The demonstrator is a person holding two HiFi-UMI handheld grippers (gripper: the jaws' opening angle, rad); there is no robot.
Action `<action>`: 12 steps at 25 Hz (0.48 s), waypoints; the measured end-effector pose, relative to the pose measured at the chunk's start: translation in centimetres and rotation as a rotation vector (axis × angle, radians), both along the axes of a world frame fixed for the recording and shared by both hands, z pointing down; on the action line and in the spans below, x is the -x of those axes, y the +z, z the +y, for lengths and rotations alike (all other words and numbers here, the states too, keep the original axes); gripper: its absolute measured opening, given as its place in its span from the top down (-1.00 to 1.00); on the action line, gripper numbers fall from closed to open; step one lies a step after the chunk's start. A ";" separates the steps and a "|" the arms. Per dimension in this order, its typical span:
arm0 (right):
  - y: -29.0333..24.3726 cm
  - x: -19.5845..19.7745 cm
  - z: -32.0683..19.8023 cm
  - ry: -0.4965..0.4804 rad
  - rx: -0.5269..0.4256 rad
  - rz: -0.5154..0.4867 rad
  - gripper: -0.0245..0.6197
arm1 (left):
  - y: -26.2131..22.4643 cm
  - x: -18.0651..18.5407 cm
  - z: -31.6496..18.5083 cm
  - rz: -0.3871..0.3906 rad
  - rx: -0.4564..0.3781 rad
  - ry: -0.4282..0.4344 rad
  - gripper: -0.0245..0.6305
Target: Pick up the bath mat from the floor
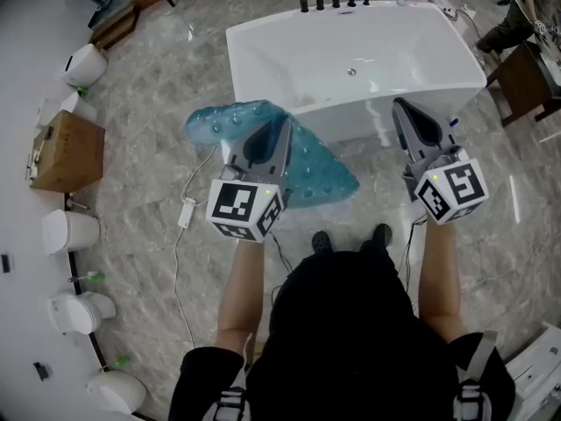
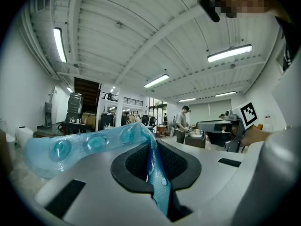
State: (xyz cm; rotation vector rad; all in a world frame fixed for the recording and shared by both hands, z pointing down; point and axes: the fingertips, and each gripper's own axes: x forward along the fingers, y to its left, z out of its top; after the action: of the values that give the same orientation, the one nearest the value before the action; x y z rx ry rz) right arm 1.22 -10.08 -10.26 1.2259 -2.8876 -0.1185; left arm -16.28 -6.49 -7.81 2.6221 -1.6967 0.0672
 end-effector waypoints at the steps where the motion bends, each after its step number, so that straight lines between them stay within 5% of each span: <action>1: -0.1 0.1 0.1 -0.003 0.000 0.000 0.89 | -0.1 0.2 0.1 -0.003 -0.002 -0.004 0.82; 12: 0.0 -0.4 0.4 0.000 0.012 -0.017 0.89 | -1.0 1.4 0.4 -0.013 -0.025 -0.034 0.80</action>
State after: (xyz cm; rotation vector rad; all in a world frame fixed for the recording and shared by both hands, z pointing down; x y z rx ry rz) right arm 1.61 -9.68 -10.30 1.2303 -2.8981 -0.0914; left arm -17.63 -6.08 -8.85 2.6153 -1.7567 0.0636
